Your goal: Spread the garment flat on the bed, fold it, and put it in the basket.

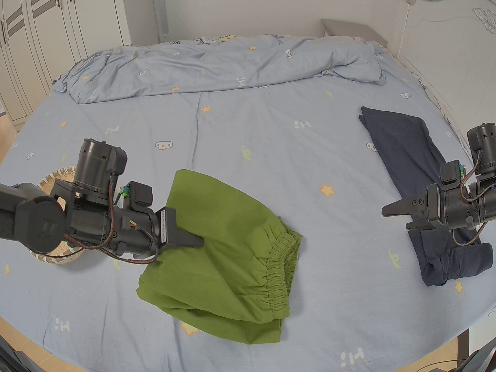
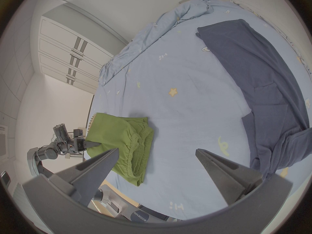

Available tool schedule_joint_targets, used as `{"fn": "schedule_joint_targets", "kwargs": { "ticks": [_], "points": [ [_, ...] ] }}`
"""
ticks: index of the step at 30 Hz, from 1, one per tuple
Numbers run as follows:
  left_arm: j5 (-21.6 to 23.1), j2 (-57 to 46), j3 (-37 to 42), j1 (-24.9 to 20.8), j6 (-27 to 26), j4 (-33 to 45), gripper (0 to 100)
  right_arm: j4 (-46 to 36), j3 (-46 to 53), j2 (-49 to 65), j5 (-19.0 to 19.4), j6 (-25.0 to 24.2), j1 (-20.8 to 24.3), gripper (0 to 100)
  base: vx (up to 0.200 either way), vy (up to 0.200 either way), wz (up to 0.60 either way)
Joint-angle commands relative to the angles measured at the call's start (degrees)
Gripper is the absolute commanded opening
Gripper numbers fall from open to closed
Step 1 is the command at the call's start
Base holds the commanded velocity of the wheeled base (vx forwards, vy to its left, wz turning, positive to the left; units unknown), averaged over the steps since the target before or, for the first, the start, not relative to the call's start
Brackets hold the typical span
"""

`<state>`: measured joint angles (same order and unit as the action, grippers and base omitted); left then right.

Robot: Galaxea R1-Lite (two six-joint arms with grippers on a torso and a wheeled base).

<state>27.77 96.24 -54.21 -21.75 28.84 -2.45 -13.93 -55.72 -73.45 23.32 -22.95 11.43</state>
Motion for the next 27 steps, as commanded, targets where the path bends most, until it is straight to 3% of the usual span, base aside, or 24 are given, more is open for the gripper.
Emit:
{"fn": "schedule_joint_targets", "kwargs": {
  "ticks": [1, 22, 27],
  "points": [
    [0.0, -2.6, -0.4, 0.6, 0.0, 0.0, 0, 0.0, 0.0, 0.1, 0.1, 0.0, 0.0, 100, 0.0, 0.2, 0.0],
    [0.0, -2.7, 0.1, 0.3, -1.2, -0.1, 0, 0.0, 0.0, 0.3, 0.1, 0.1, -0.4, 100, 0.0, 0.2, 0.0],
    [-0.1, -2.6, 0.2, 0.0, -5.1, -0.2, 0, 0.0, -0.2, 0.5, 0.1, 0.1, -0.5, 100, 0.0, 0.0, 0.0]
  ]
}}
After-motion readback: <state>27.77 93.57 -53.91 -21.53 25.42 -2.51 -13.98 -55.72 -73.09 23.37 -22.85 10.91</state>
